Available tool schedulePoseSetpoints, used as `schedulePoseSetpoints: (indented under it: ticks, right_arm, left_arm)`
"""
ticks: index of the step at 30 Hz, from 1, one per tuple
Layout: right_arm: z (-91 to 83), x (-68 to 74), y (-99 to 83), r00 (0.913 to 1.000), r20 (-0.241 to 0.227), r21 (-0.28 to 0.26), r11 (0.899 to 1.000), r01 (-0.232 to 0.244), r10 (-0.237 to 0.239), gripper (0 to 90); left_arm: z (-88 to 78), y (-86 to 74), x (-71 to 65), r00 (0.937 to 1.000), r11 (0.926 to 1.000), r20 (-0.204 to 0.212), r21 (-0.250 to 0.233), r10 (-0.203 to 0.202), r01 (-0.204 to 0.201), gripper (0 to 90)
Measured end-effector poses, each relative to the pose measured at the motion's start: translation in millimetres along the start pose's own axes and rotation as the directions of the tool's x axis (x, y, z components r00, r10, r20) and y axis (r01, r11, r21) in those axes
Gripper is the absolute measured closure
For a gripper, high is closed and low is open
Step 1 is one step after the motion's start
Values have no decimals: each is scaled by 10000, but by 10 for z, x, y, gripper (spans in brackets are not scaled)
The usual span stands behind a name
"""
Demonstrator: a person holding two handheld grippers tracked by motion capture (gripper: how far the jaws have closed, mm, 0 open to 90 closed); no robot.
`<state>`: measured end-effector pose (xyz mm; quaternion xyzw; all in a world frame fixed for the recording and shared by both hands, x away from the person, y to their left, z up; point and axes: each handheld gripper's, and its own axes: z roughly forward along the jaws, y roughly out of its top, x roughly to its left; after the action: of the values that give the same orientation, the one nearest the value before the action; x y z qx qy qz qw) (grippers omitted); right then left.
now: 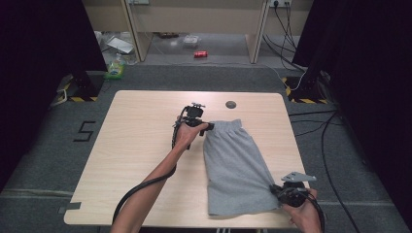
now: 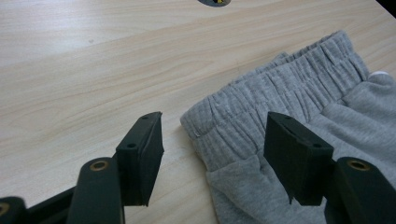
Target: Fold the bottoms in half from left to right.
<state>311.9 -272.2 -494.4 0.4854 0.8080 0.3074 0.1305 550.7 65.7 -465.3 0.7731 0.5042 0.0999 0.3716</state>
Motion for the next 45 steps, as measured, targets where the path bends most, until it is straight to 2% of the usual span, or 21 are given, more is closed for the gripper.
schedulePoseSetpoints:
  ticks: [1,3,5,6,9,10,11,13,18,19,21,22,23,26,33,34,38,41,42,43,45]
  right_arm:
    - [23,-25,5,9998,-65,-178,9996,-198,197,776]
    - [-26,-15,39,9999,42,-219,9997,-139,140,663]
    - [-49,-17,67,9998,-12,-271,9994,-206,205,612]
    - [-76,-20,110,9995,55,-516,9981,-324,327,596]
    - [-50,-95,402,9997,206,-1503,9886,-61,93,587]
    - [-50,-95,402,9997,206,-1503,9886,-61,93,587]
    - [61,-136,577,9998,181,-1557,9878,107,-79,571]
    - [205,-175,746,9999,-1,-1775,9840,145,-148,571]
    - [487,-235,1041,9997,-9,-1726,9847,235,-240,579]
    - [599,-251,1147,9997,19,-1631,9863,253,-253,608]
    - [682,-265,1209,9995,114,-1413,9895,300,-287,674]
    - [682,-265,1209,9995,114,-1413,9895,300,-287,674]
    - [743,-282,1230,9996,204,-1246,9920,207,-183,742]
    - [803,-337,1214,9999,64,-1224,9924,151,-144,848]
    - [748,-446,1185,9993,214,-1420,9895,-263,296,864]
    - [740,-477,1185,9984,437,-1392,9898,-287,351,864]
    - [855,-522,1145,9977,588,-970,9949,-285,343,862]
    - [893,-539,1135,9972,529,-1013,9937,-471,526,840]
    - [875,-539,1140,9969,559,-1028,9935,-487,547,802]
    - [816,-536,1143,9951,692,-1090,9921,-627,705,698]
    - [731,-514,1123,9948,790,-1095,9924,-559,647,627]
  left_arm:
    - [1,1,-6,10000,10000,-25,-36,36,-36,371]
    - [6,4,6,10000,10000,-63,3,49,-49,370]
    - [11,4,12,10000,10000,-86,-13,13,-13,370]
    - [17,3,18,10000,10000,-96,-1,-8,8,369]
    - [30,-1,19,9999,10000,-103,54,-4,4,367]
    - [30,-1,19,9999,10000,-103,54,-4,4,367]
    - [31,4,15,9999,10000,-114,48,3,-2,366]
    - [28,11,9,10000,10000,-99,19,7,-7,365]
    - [23,18,5,10000,10000,-77,-17,7,-7,361]
    - [32,23,12,10000,10000,-81,9,-36,36,351]
    - [40,24,17,9999,10000,-99,21,-34,34,347]
    - [48,23,21,9999,10000,-95,8,-73,73,347]
    - [55,21,27,9999,10000,-83,1,-85,85,346]
    - [91,-3,47,9998,9998,-63,23,-203,204,337]
    - [118,0,48,9995,9994,44,-115,-323,324,317]
    - [124,8,30,9996,9995,1,-161,-277,277,317]
    - [172,8,-7,9998,9998,-86,-69,-180,179,315]
    - [230,4,-22,9997,10000,-229,-47,-59,58,315]
    - [250,4,-21,9996,10000,-282,-37,-35,34,315]
    - [262,6,-21,9994,10000,-336,-80,-40,37,320]
    - [279,13,-25,9993,9999,-366,-142,-30,25,324]
